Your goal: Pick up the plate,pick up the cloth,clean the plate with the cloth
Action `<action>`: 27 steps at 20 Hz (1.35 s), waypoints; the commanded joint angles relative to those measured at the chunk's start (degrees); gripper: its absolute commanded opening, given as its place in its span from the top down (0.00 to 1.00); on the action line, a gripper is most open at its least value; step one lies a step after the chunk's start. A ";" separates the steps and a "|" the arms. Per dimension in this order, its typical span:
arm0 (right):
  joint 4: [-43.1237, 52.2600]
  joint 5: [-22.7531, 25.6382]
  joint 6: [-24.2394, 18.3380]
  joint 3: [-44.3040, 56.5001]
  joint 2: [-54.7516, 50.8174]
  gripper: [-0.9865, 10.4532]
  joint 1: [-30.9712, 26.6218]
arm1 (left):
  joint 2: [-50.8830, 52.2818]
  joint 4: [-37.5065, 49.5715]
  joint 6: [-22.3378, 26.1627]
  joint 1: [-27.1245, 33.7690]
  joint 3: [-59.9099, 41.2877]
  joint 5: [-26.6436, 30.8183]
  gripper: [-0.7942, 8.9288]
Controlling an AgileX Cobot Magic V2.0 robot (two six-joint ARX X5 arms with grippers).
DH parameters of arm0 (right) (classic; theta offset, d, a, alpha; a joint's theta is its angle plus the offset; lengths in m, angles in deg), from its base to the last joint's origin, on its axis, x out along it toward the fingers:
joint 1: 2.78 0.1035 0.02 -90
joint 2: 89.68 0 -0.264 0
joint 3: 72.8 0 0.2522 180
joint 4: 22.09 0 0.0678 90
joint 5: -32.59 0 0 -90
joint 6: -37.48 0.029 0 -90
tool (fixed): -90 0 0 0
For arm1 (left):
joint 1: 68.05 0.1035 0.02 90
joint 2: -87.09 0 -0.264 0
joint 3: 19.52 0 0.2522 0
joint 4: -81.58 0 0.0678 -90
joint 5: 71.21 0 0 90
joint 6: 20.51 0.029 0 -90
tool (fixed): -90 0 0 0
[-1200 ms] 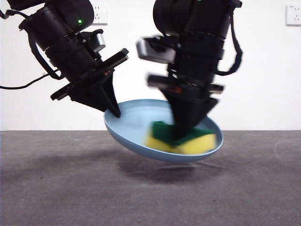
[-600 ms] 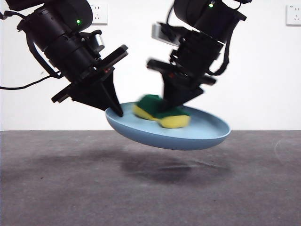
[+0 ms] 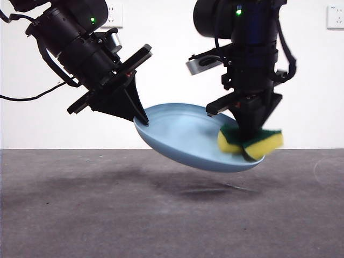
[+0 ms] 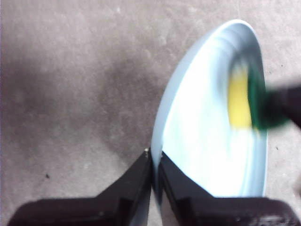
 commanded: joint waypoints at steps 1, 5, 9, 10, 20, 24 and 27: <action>9.57 -4.76 1.07 0.68 0.83 0.93 -0.44 | 0.42 0.39 -0.57 -1.51 0.17 -3.37 0.93; 17.55 -25.94 3.02 0.68 0.83 0.93 -0.44 | 0.42 0.87 -0.37 -1.99 0.17 -2.60 0.93; 14.01 -44.52 3.02 0.68 0.79 0.93 -0.37 | 0.42 0.46 2.14 -0.02 0.17 1.95 0.93; 12.17 -44.98 2.99 0.68 0.33 0.93 -0.37 | 0.42 -0.48 4.24 0.85 0.17 5.79 0.93; 3.23 -45.27 2.75 0.68 -9.55 0.93 -0.44 | -3.98 -6.80 13.00 7.98 0.17 21.11 0.93; 3.28 -42.49 2.78 0.68 -11.52 0.93 -0.44 | -6.84 -7.93 13.03 8.26 0.17 21.16 0.93; 3.30 -34.95 2.78 0.68 -12.07 0.93 -0.44 | -8.28 -9.38 13.03 8.28 0.17 21.16 0.92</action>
